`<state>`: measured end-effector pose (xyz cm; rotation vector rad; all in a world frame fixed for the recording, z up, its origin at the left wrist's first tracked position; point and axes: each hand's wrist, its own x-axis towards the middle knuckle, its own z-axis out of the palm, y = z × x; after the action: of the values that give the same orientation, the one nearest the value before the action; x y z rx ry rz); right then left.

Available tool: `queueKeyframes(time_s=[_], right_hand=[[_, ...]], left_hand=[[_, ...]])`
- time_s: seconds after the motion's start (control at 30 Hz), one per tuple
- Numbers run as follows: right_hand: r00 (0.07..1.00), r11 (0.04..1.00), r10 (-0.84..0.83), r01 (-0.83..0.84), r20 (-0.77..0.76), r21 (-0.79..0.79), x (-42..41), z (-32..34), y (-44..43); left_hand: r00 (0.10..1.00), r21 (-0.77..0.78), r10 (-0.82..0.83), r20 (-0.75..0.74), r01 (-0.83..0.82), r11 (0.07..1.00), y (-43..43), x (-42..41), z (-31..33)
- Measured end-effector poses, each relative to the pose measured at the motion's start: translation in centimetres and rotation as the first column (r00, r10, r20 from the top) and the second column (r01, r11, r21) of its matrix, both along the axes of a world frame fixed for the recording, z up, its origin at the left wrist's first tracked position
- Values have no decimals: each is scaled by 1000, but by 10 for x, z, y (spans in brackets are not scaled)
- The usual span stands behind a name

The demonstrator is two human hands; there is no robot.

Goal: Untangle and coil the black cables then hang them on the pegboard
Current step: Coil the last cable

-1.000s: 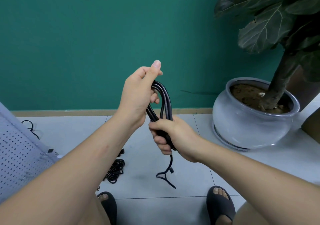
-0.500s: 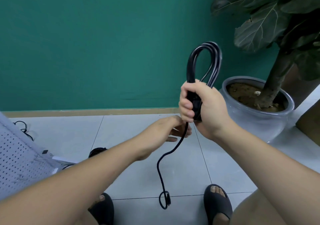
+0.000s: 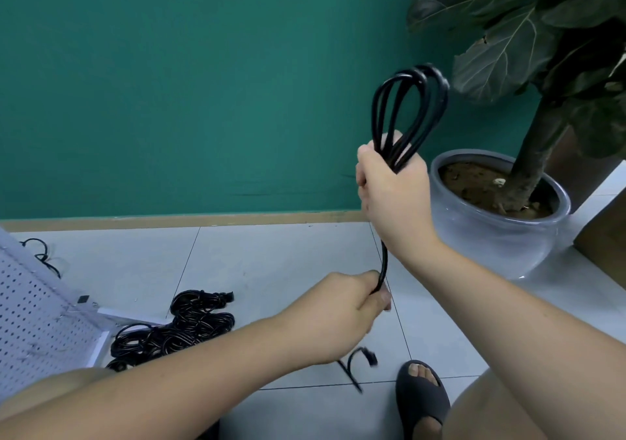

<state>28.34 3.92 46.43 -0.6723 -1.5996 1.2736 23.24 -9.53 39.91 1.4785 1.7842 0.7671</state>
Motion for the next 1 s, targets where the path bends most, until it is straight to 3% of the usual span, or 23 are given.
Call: queueKeyframes(time_s=[0.1, 0.2, 0.27, 0.37, 0.47, 0.57, 0.7, 0.87, 0.93, 1.0], right_hand=[[966, 981, -83, 36, 243, 191, 4, -2, 11], [893, 969, -24, -90, 450, 231, 7, -4, 20], [814, 961, 93, -224, 573, 161, 8, -8, 23], [668, 889, 385, -454, 637, -61, 15, -15, 18], [533, 710, 700, -591, 475, -383, 21, -21, 7], [508, 542, 830, -634, 231, -552, 18, -19, -2], [462, 422, 883, -701, 85, -574, 19, -13, -10], [320, 277, 947, -777, 24, -565, 25, -9, -9], [311, 279, 950, -795, 34, -539, 26, -7, -8], [347, 359, 930, -776, 125, -518, 28, -7, -9]], left_hand=[[983, 123, -7, -184, 30, 992, -2, -10, 15], [971, 249, 16, -240, 46, 967, -5, -26, 31], [977, 337, 49, -208, 25, 941, -9, -37, 42], [984, 453, 112, -139, -38, 891, -14, -53, 58], [986, 474, 167, 9, -151, 867, -17, -69, 70], [966, 495, 238, 103, -257, 830, -19, -79, 79], [916, 559, 360, 178, -395, 729, -19, -85, 82], [887, 648, 462, 27, -367, 668, -24, -88, 88], [862, 663, 504, -50, -349, 662, -23, -94, 87], [840, 628, 521, -153, -324, 707, -20, -101, 85]])
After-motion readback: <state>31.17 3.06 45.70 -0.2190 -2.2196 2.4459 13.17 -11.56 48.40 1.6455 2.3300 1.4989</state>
